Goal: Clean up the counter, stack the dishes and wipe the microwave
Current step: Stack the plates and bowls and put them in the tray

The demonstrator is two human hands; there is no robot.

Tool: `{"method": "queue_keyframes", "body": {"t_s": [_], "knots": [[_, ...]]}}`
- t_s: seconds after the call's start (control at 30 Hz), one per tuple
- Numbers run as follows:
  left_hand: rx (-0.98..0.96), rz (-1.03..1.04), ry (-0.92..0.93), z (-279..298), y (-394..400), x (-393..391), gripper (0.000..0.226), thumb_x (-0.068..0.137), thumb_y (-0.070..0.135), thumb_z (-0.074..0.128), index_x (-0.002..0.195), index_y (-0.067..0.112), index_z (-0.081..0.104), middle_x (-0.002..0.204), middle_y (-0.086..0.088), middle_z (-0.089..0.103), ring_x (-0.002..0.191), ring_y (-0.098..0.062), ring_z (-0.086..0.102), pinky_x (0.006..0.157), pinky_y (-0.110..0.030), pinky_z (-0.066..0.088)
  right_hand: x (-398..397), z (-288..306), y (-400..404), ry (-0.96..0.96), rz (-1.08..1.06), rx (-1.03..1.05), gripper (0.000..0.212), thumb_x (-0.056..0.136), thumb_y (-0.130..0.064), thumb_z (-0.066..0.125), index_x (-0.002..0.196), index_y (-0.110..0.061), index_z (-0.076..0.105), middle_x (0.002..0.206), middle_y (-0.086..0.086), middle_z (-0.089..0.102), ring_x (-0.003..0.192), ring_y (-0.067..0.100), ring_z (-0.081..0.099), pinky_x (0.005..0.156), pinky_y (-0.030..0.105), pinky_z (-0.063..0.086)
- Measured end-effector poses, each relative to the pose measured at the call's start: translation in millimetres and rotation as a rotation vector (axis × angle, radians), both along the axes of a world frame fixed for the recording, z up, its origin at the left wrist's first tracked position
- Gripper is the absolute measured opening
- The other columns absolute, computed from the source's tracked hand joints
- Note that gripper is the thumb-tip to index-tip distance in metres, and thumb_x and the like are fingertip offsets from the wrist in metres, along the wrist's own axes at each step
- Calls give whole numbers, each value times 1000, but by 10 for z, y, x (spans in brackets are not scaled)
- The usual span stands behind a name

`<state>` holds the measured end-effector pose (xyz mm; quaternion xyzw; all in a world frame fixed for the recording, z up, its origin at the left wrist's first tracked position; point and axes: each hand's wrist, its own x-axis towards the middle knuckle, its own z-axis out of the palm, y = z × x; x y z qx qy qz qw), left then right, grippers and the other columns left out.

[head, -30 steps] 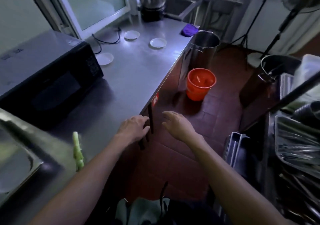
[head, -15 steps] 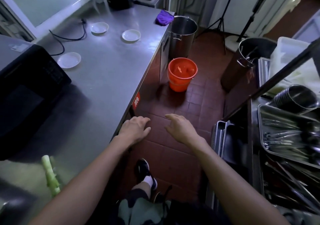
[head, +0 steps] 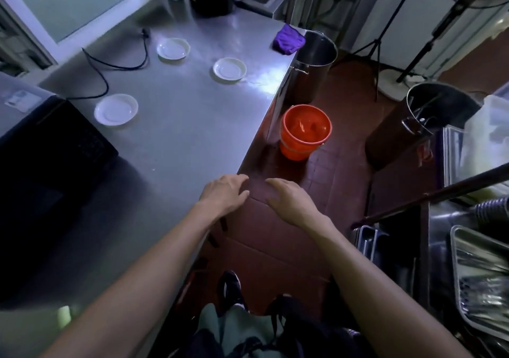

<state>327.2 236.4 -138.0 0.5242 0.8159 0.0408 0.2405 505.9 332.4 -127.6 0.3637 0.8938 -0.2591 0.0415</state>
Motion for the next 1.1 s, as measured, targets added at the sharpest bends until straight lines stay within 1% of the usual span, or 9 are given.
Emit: {"method": "queue_keyframes", "body": {"t_s": [0.13,0.27,0.37,0.43,0.53,0.7,0.83,0.93,1.1], "knots": [[-13,-19,37,31,287,-236,48,95,49,50,141,34,47,140,-1,57,123,-28,56,96,-42,47,-133,55,320,5,-42,8,52,92,-32,59,142,-24,50,148,-2,51,132,25,48,104,44,44],[-37,-33,36,-3,656,-348,49,96,49,48,142,34,47,143,-1,54,126,-27,54,99,-42,45,-156,21,699,29,-111,32,51,91,-31,58,141,-27,52,146,-6,52,132,19,48,103,37,44],[-59,-53,36,-38,1001,-344,48,96,49,48,142,33,46,143,-1,54,127,-26,54,100,-42,45,-129,-44,1022,28,-129,41,51,91,-33,60,140,-28,52,145,-8,53,130,19,49,100,34,42],[-69,-58,40,-51,1270,-324,48,97,49,48,142,34,46,142,-2,55,126,-27,54,99,-42,45,-108,-79,1279,31,-124,40,51,91,-33,61,141,-28,52,145,-7,53,129,19,50,100,35,43],[-78,-62,56,-28,1716,-300,48,97,49,48,142,33,46,143,-1,54,127,-27,53,99,-42,45,-71,-115,1741,37,-114,19,51,92,-33,62,142,-27,50,147,-5,51,131,21,48,103,39,44],[-105,-20,72,56,2374,-317,48,97,50,48,142,34,45,142,-1,54,125,-27,54,98,-41,46,-76,-116,2565,1,-35,3,55,92,-34,62,144,-25,48,149,-4,49,134,23,46,104,42,44],[-83,70,78,73,2652,-413,47,97,49,50,142,34,48,143,0,54,125,-27,55,99,-40,45,-206,-92,3070,21,48,25,53,91,-31,64,142,-22,51,146,-1,53,131,23,50,101,42,47],[-87,121,85,71,2765,-521,48,97,49,49,142,32,49,144,0,54,126,-26,54,101,-40,44,-389,-70,3290,36,100,11,53,92,-31,65,142,-21,52,145,1,54,130,24,52,101,45,49],[-106,199,82,39,2890,-771,48,97,48,47,142,31,49,143,-1,55,129,-25,52,105,-41,41,-821,-117,3507,13,201,5,54,93,-32,62,143,-21,49,146,0,52,130,25,51,101,46,48]]}}
